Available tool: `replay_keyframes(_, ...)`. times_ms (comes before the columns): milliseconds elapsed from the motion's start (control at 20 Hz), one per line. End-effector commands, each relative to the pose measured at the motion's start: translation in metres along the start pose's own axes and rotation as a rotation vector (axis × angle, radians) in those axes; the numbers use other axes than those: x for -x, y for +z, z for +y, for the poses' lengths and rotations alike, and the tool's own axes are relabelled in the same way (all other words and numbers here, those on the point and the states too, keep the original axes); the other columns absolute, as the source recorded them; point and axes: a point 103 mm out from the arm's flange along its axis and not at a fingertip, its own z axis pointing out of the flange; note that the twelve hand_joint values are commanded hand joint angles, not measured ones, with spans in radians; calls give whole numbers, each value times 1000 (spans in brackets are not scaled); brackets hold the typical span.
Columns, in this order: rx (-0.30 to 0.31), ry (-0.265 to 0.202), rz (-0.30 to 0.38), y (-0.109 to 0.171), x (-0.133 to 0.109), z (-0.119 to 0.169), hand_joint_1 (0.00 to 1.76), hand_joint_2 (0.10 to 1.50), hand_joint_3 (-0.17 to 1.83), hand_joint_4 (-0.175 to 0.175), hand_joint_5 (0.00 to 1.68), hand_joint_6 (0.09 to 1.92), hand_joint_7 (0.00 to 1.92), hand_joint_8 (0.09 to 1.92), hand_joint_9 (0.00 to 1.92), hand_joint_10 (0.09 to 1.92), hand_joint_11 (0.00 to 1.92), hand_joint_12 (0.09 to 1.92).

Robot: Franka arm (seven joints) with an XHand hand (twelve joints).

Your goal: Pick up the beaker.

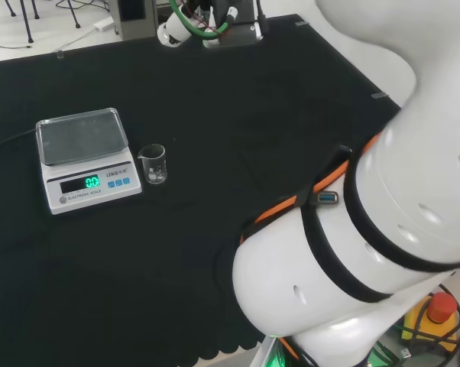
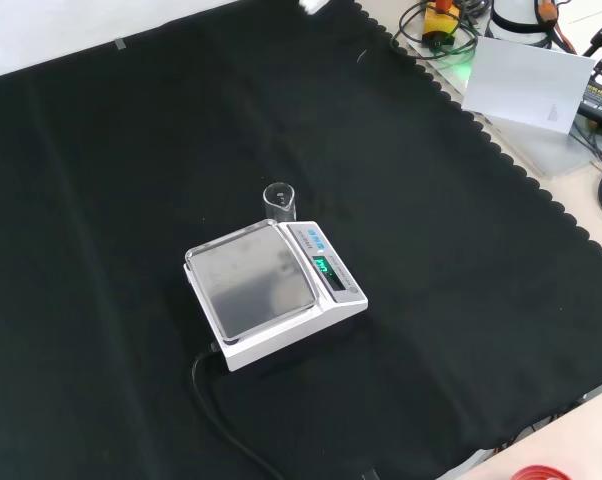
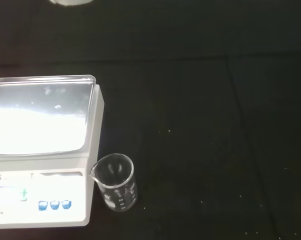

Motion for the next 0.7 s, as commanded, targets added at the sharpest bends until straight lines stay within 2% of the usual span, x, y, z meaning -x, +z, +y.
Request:
replay_keyframes(50, -52, 1, -17, 20, -6, 35, 766, 720, 496, -46, 375, 364, 510, 693, 702, 722, 258, 1410)
replay_keyframes(350, -72, -6, -48, 39, -15, 52, 777, 717, 498, -49, 387, 374, 519, 696, 709, 723, 261, 1409)
replay_keyframes(700, -104, -26, -45, 59, -21, 60, 786, 715, 500, -51, 391, 386, 525, 699, 713, 722, 263, 1408)
